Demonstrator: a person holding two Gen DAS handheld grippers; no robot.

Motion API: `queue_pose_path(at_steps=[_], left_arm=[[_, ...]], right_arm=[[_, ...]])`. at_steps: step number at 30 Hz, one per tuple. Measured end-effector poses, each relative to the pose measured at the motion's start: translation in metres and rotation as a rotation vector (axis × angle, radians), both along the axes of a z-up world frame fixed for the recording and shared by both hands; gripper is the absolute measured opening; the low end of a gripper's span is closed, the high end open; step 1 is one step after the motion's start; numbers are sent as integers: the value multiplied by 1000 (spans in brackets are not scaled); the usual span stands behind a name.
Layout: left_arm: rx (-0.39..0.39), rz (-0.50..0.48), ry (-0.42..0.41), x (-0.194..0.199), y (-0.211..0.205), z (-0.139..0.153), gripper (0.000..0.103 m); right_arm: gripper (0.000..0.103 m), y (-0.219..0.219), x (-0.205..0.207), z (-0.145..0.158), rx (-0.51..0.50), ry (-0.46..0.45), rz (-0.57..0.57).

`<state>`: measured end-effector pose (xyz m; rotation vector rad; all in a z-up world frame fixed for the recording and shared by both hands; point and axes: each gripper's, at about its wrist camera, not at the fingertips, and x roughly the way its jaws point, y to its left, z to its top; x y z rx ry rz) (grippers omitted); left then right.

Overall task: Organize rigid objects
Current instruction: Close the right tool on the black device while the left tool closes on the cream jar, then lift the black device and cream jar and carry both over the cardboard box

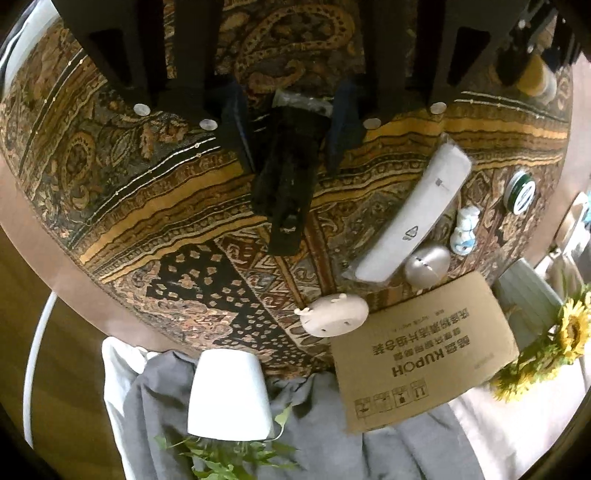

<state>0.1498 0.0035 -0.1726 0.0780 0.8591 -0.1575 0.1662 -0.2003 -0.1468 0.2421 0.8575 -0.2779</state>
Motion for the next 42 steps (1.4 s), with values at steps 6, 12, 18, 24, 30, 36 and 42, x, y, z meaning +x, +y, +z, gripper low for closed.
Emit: queue_pose_path(at_steps=[6, 12, 18, 24, 30, 36, 42], left_arm=[[-12, -27, -41, -9, -4, 10, 43], [-29, -40, -73, -17, -6, 26, 42], [-39, -17, -105, -17, -13, 47, 42], [-67, 38, -111, -4, -26, 77, 42], [-74, 97, -152, 14, -37, 104, 42], [-69, 131, -172, 37, -42, 124, 42], [-55, 106, -209, 71, -48, 144, 42]], right_arm=[[30, 2, -10, 3, 3, -5, 58], [30, 1, -24, 16, 9, -31, 82], [30, 2, -32, 42, 3, -77, 148], [30, -3, -26, 73, 22, -134, 238], [30, -11, -1, 98, 47, -177, 338], [30, -16, 28, 119, 58, -233, 401], [30, -18, 60, 137, 71, -258, 425]])
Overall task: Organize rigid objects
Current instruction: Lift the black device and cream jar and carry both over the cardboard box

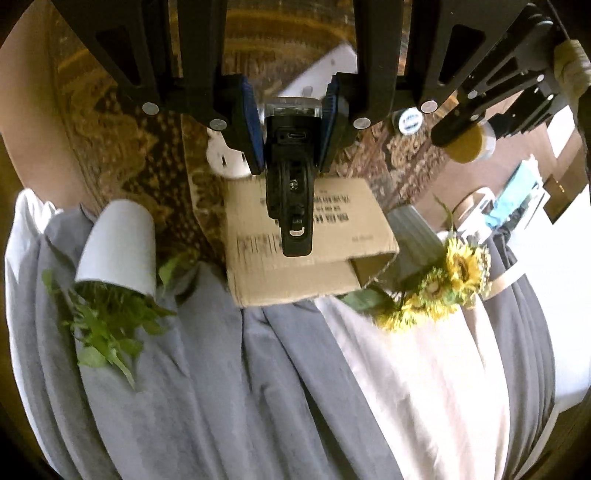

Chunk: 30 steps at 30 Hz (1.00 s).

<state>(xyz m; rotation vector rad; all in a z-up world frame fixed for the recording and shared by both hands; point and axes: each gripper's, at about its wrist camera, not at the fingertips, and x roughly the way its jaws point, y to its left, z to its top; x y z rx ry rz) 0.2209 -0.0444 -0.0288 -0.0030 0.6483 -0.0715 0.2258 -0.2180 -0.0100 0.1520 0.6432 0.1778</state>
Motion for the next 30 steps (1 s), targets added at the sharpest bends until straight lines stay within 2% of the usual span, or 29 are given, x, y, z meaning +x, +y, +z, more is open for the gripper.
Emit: queue_pose_path(at_steps=[11, 17, 22, 30], left_arm=[[18, -95, -22, 69, -4, 37, 42], [7, -108, -19, 109, -3, 53, 42], [26, -108, -12, 140, -7, 59, 42], [69, -83, 32, 187, -15, 53, 42]], right_arm=[[30, -1, 57, 29, 17, -22, -38], [30, 4, 89, 46, 16, -20, -36], [30, 11, 117, 56, 0, -12, -25], [30, 14, 163, 52, -19, 30, 9]])
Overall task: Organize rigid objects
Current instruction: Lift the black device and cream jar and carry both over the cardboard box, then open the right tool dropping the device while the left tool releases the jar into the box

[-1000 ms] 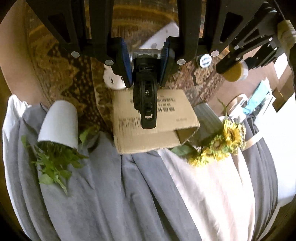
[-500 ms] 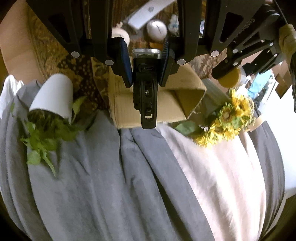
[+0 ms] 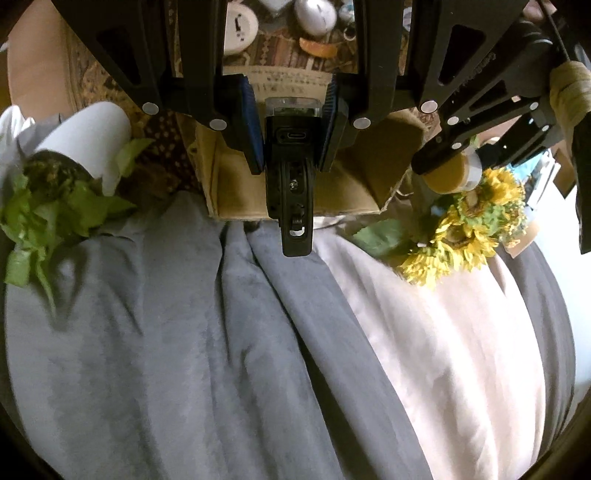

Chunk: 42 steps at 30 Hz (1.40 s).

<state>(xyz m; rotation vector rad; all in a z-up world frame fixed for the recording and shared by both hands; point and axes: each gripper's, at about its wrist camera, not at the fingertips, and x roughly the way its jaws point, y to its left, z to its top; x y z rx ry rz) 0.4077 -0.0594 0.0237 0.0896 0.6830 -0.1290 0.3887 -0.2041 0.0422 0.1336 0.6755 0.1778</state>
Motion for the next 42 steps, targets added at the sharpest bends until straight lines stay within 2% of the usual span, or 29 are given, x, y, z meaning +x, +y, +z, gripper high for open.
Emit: queue_pose_path(at_steps=[12, 17, 19, 23, 25, 30, 38, 42], left_arm=[[38, -17, 243, 60, -11, -38, 42], [31, -36, 326, 72, -14, -48, 43], [22, -44, 337, 73, -15, -50, 45], [34, -48, 299, 68, -15, -44, 55], [33, -49, 267, 61, -13, -38, 58], [12, -49, 202, 37, -8, -22, 62], [36, -26, 66, -5, -2, 2, 69], [29, -21, 32, -23, 3, 5, 73]], right_arm=[[30, 1, 75, -39, -27, 227, 77], [31, 0, 88, -50, -17, 285, 84], [34, -1, 89, -51, -11, 294, 78], [35, -4, 84, -46, -26, 279, 46], [40, -6, 77, -42, -24, 261, 42], [53, -12, 58, -25, -23, 200, 15], [65, -20, 24, -5, -18, 139, -7], [71, -20, 10, 0, -23, 111, -16]])
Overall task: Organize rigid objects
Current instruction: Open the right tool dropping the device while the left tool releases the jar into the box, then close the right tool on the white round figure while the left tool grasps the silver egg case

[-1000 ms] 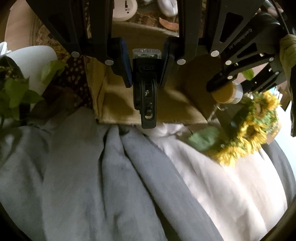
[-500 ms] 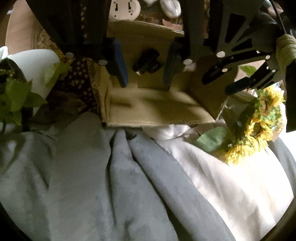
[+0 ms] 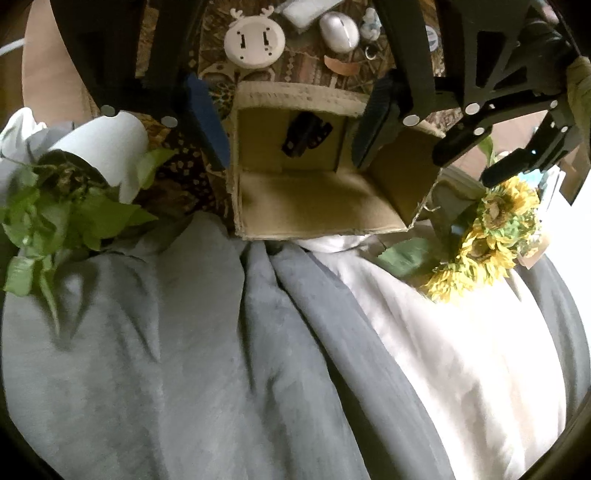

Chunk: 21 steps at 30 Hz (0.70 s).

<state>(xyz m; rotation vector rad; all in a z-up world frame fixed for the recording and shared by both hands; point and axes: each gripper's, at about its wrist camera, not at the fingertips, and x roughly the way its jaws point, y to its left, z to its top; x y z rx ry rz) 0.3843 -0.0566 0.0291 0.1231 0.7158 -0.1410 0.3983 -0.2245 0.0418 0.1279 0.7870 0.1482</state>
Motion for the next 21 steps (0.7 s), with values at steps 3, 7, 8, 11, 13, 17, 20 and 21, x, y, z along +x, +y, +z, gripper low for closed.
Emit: queue_pose_path(at_steps=[3, 7, 8, 11, 13, 17, 20, 21], left_arm=[[-10, 10, -9, -14, 2, -2, 73], [-25, 14, 5, -27, 2, -10, 73], [-26, 13, 11, -30, 1, -13, 73], [-19, 20, 21, -37, -1, -20, 73], [-16, 17, 30, -41, -4, -26, 73], [-20, -14, 44, -48, -7, -39, 73], [-24, -30, 51, -53, -8, -48, 73], [-26, -40, 54, -55, -9, -51, 73]], right_arm=[[76, -1, -12, 1, -5, -16, 1], [76, -4, -26, -2, -14, -25, -8], [76, -4, -30, -4, -13, -27, -7], [79, -5, -39, -9, -22, -26, -7], [80, -7, -43, -13, -32, -23, -8], [80, -11, -51, -26, -38, -4, -7], [80, -13, -56, -37, -37, 8, 0], [80, -13, -57, -39, -36, 11, 1]])
